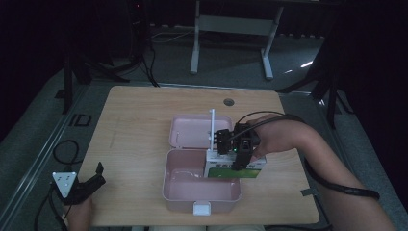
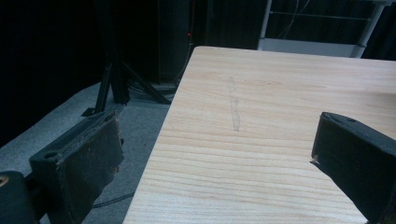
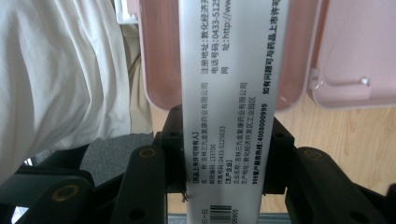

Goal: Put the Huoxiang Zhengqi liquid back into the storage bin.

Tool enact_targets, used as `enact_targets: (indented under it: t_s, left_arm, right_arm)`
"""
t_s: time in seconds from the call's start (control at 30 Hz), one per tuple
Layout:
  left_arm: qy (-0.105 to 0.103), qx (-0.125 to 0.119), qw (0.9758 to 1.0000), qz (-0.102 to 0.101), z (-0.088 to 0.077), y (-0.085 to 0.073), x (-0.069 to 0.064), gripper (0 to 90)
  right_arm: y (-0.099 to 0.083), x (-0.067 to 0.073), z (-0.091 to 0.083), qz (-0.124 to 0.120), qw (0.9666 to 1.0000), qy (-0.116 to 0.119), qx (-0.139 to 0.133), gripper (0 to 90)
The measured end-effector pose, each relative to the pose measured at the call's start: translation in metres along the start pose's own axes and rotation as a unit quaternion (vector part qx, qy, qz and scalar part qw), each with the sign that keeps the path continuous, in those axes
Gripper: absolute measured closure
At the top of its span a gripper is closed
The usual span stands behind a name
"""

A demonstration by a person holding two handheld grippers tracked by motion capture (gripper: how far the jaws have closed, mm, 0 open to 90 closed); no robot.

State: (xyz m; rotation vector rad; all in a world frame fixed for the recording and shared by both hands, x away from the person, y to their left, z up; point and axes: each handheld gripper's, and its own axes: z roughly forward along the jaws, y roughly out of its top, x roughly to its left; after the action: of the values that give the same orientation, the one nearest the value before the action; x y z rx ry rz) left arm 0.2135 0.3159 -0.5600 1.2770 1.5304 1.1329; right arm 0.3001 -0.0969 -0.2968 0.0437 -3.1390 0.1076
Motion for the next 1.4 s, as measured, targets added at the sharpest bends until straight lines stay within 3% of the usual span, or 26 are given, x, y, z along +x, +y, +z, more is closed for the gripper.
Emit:
enact_targets:
  t_s: [0.27, 0.47, 0.83, 1.4]
  left_arm:
    - [-0.001, 0.0, 1.0, -0.001, 0.0, 0.0, 0.001, 2.1]
    - [-0.002, 0.0, 1.0, 0.0, 0.0, 0.0, 0.0, 2.1]
    - [-0.003, 0.001, 1.0, 0.0, 0.0, 0.0, 0.0, 2.1]
    - [-0.004, 0.0, 1.0, 0.001, 0.0, 0.0, 0.0, 2.1]
  right_arm:
    - [0.019, 0.001, 0.011, -0.011, 0.9999, 0.004, 0.002, 61.5]
    - [0.032, 0.002, 0.03, -0.018, 0.9997, 0.014, 0.012, 61.5]
    - [0.054, 0.004, 0.052, -0.035, 0.999, 0.029, 0.001, 61.5]
    - [0.055, -0.001, 0.109, -0.024, 0.9987, 0.043, 0.017, 61.5]
